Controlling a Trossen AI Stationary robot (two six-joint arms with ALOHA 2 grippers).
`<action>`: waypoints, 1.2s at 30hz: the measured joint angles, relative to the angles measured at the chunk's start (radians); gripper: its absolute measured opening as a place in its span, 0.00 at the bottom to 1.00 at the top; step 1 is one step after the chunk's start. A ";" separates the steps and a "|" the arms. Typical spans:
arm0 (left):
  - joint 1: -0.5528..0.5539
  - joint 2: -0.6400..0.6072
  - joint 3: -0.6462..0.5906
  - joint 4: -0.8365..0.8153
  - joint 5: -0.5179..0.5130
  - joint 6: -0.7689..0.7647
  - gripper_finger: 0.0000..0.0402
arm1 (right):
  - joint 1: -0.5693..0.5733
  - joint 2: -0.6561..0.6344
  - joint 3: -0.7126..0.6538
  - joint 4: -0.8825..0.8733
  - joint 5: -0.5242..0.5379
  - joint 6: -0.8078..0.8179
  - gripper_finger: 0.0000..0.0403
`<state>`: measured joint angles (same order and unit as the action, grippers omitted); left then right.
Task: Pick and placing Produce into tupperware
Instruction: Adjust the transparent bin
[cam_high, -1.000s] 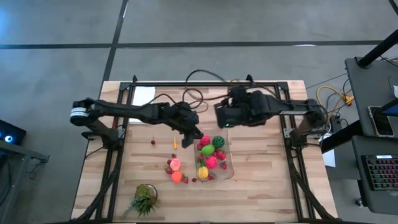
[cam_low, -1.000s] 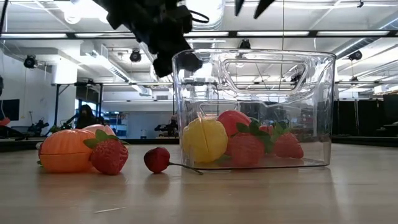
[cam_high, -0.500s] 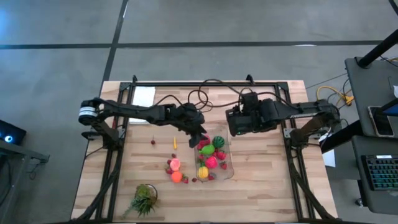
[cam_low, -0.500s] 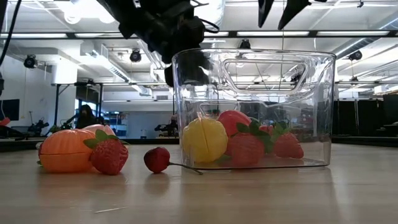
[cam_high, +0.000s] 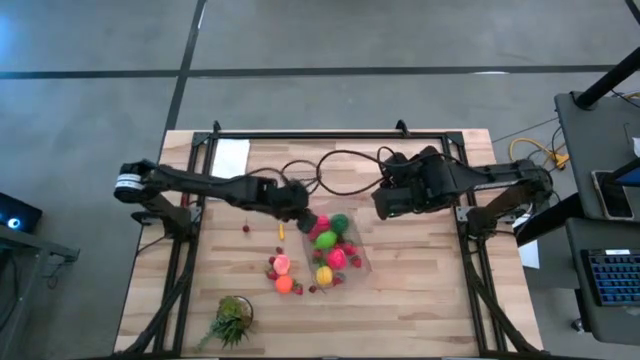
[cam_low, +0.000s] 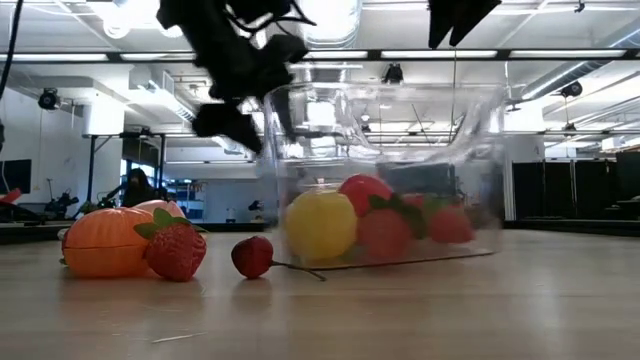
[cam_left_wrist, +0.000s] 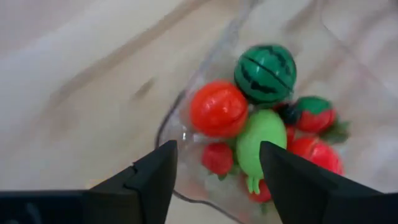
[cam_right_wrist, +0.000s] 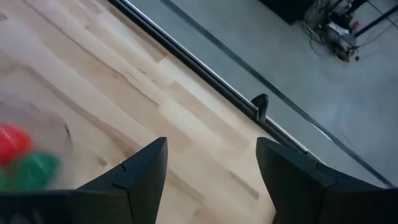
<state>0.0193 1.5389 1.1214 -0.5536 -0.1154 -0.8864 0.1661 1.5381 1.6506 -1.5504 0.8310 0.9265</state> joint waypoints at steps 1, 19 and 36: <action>-0.017 -0.015 -0.002 -0.058 -0.017 -0.057 0.52 | 0.000 -0.014 -0.012 0.006 0.000 -0.013 0.59; -0.121 -0.120 0.019 -0.094 -0.343 -0.259 0.48 | 0.000 -0.383 -0.337 0.212 -0.022 -0.037 0.59; -0.159 -0.098 0.016 -0.561 -0.078 -0.501 0.48 | 0.006 -0.359 -0.348 0.273 0.024 -0.066 0.59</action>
<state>-0.1399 1.4407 1.1370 -1.1146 -0.1939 -1.3870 0.1719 1.1796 1.3029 -1.2774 0.8548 0.8606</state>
